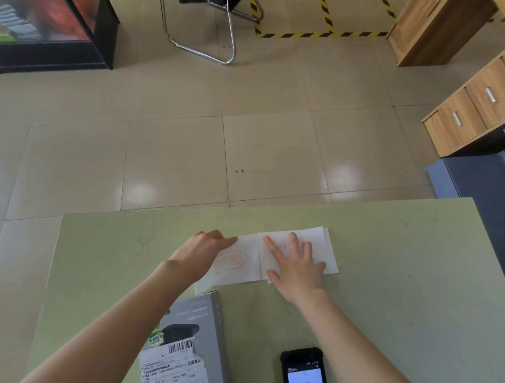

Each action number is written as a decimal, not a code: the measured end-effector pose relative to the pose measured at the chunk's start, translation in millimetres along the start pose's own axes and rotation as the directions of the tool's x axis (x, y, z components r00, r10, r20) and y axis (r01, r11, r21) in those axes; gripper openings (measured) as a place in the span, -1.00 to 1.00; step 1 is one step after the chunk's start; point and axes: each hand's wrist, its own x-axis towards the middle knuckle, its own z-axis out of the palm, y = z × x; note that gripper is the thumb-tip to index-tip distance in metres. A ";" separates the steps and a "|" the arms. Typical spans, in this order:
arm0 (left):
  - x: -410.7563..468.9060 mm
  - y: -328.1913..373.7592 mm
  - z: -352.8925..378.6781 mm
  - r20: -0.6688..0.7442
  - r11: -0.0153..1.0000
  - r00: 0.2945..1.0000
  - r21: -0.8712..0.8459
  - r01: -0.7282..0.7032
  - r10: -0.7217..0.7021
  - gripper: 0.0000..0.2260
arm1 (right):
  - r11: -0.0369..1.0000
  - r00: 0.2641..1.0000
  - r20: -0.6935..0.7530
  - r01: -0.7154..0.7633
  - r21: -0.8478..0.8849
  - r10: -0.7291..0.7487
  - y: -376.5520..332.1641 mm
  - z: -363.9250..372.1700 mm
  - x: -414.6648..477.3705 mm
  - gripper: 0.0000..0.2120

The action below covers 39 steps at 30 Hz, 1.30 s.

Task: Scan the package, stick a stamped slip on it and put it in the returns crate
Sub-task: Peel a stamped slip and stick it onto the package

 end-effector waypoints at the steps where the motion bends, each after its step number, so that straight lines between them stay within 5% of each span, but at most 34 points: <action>1: -1.0 1.0 0.5 0.003 1.000 1.000 0.029 -0.002 0.002 -0.30 | 1.000 1.000 -0.002 -0.002 0.001 0.002 -0.3 -0.1 -0.5 -0.36; 8: -8.7 8.2 8.0 -0.015 0.988 1.000 0.156 0.019 -0.017 -0.24 | 1.000 1.000 0.003 -0.005 -0.004 0.005 -1.3 -4.3 -1.7 -0.34; 31: -6.1 16.5 5.0 0.007 0.983 0.997 0.168 0.074 -0.076 -0.19 | 1.000 0.999 0.032 0.006 0.003 -0.006 -2.9 -12.8 7.3 -0.24; 39: -13.0 -2.3 8.0 0.065 0.980 0.989 0.159 0.118 -0.130 -0.33 | 0.999 0.999 0.024 -0.023 0.045 0.022 -2.6 -13.4 12.1 -0.24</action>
